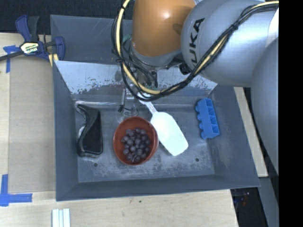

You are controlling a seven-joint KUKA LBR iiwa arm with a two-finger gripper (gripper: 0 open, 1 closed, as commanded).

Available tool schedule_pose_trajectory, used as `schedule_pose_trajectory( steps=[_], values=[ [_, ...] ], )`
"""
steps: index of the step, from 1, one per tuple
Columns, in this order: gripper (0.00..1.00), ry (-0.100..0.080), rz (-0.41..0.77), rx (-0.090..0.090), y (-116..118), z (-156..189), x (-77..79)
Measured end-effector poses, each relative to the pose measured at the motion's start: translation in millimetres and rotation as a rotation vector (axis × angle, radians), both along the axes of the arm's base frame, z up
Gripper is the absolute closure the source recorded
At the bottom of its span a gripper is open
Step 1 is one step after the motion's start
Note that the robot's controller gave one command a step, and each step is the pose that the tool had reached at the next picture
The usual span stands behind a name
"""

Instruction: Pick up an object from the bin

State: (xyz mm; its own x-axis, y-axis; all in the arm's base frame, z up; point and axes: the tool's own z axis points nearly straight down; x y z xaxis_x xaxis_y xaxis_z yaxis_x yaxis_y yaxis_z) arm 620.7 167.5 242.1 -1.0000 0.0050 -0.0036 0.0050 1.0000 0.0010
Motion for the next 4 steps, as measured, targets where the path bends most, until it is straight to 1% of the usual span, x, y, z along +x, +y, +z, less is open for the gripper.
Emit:
schedule_pose_trajectory(
  steps=[1,2,3,4],
  values=[
    [1.0,-0.003,0.104,0.0,-39.7,-63.2,-21.1],
    [1.0,-0.003,0.103,0.0,-39.5,-63.1,-21.0],
    [1.0,-0.005,0.302,-0.001,-61.5,-108.6,-31.5],
    [1.0,-0.009,0.37,0.0,-36.2,-118.5,-21.8]
  ],
)
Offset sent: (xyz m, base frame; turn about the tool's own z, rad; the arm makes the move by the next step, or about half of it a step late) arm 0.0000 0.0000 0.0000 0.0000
